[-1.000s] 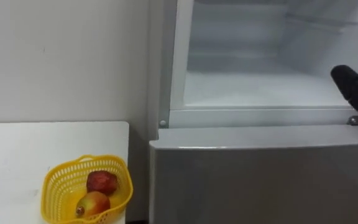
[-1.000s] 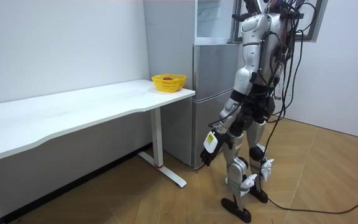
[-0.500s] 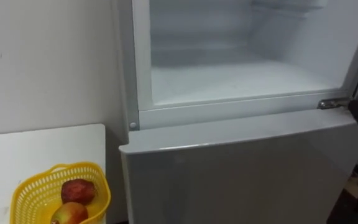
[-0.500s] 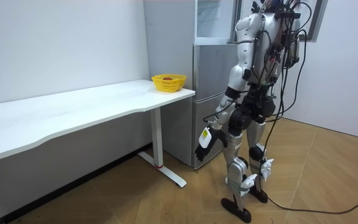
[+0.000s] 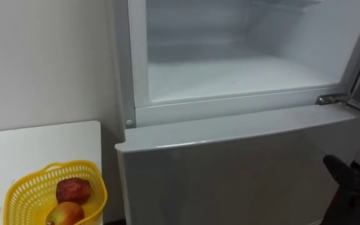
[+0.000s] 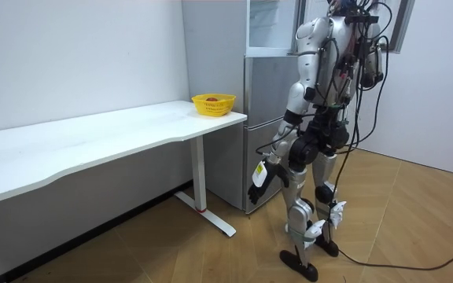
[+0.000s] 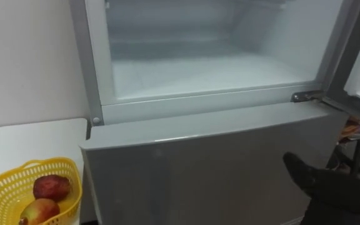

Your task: Retrieve from the upper fridge

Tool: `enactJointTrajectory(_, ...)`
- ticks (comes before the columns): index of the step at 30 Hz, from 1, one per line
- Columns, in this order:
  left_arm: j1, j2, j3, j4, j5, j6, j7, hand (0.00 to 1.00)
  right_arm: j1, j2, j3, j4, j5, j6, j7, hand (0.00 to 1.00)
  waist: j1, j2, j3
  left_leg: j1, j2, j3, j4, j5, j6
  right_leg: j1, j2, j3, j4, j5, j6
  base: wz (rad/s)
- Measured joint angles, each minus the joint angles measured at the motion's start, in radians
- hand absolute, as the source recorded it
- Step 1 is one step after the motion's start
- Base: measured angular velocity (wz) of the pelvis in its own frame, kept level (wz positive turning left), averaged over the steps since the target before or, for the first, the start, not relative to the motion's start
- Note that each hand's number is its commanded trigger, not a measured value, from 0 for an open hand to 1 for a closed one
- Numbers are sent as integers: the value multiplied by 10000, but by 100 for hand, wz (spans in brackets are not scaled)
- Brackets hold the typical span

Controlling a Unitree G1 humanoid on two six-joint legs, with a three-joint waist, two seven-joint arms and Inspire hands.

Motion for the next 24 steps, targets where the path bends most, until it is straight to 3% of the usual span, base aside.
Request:
enactJointTrajectory(5,-49,-30,-226,3,-6,63,-194,0,-3,32,293,107,77,22,720,0,50,26,0,5,21,7,66,2,-4,21,10,21,-10,1,-1,0)
enactJointTrajectory(7,-61,-32,-298,-17,-3,156,-226,0,-4,248,478,244,79,205,1022,0,80,35,7,9,33,-3,51,2,-4,16,8,38,-15,1,-1,0)
enactJointTrajectory(14,-51,-32,-306,-140,0,177,-230,0,111,440,1007,626,230,566,1745,0,67,79,13,23,40,-41,5,1,-4,-3,15,31,-15,1,-1,0)
enactJointTrajectory(19,-40,-29,-606,-195,-13,163,-227,0,842,726,1351,1018,614,572,1922,0,66,109,-31,26,33,-21,4,-1,-6,17,12,15,-16,1,-1,1)
enactJointTrajectory(24,-108,-33,-648,-157,-21,163,-226,0,1463,840,1553,1462,580,579,2008,0,77,245,-8,85,31,135,-65,-2,-3,-2,6,82,-18,1,-1,-7)
